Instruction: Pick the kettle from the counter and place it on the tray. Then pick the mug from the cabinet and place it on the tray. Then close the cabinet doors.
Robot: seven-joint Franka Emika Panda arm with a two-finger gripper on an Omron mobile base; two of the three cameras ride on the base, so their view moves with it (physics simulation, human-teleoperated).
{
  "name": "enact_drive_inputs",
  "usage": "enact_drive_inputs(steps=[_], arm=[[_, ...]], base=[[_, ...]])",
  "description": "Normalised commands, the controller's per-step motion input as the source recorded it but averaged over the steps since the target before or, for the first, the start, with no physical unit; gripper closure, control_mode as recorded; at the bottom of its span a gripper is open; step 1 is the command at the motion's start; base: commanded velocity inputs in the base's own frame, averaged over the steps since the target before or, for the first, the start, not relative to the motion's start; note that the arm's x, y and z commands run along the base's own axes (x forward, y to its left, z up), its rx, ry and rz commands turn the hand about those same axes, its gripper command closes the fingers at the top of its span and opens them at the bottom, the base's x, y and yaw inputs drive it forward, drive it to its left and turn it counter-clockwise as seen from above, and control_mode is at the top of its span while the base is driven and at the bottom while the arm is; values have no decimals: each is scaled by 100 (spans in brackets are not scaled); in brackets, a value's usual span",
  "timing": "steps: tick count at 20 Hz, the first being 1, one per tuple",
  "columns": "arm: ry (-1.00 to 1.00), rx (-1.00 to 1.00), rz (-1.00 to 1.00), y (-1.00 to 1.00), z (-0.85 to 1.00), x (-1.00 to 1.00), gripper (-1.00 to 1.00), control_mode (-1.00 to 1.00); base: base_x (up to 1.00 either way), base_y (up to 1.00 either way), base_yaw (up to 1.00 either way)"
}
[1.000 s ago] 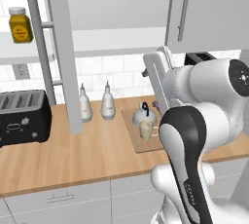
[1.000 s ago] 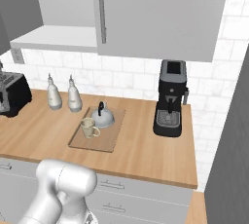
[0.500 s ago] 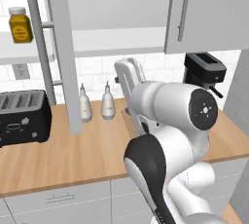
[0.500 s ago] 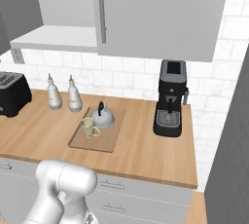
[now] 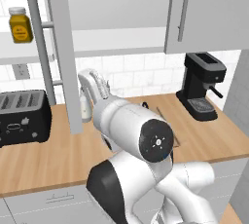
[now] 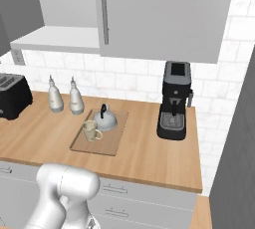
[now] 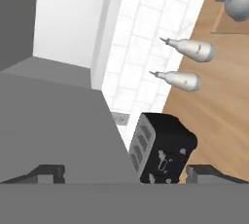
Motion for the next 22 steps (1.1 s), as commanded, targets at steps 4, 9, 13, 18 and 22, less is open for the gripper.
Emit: enact_drive_inputs(steps=[4,9,13,18,22], arm=[[-11,0,-1,62,0,-24,-100,-100],[-14,0,-2,57,0,-28,-100,-100],[-19,0,-6,28,2,-64,-100,-100],[-16,0,-6,35,1,-77,-100,-100],[-19,0,-7,49,0,-80,-100,-100]], base=[[0,0,0],[0,0,0],[0,0,0],[0,0,0],[0,0,0]])
